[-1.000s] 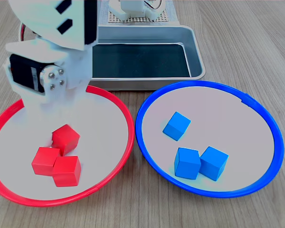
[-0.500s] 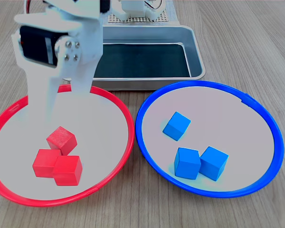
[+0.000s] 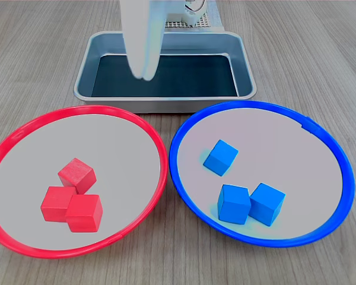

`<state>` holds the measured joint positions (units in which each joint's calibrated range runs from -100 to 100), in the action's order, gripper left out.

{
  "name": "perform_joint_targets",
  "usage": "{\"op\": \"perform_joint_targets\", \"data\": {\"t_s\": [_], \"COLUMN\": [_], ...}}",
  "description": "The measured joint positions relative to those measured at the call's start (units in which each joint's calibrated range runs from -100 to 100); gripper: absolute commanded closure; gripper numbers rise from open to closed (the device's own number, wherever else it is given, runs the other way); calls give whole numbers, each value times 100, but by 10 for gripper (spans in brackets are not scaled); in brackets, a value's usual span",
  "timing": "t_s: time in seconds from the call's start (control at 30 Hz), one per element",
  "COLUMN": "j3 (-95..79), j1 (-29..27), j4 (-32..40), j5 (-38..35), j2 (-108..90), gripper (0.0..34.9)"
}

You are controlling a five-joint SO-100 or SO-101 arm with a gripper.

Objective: Relocate any red block in the blue dish to the red dish, correcting any misplacement.

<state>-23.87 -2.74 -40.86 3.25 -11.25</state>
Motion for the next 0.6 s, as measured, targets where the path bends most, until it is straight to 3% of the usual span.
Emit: {"op": "perform_joint_targets", "data": {"t_s": [0.3,0.6], "j3": [-2822,-4782], "j1": [699,788], "j4": [767,351], "j5": [-34,10], "j2": [-2864,-5396], "gripper": [346,346]}}
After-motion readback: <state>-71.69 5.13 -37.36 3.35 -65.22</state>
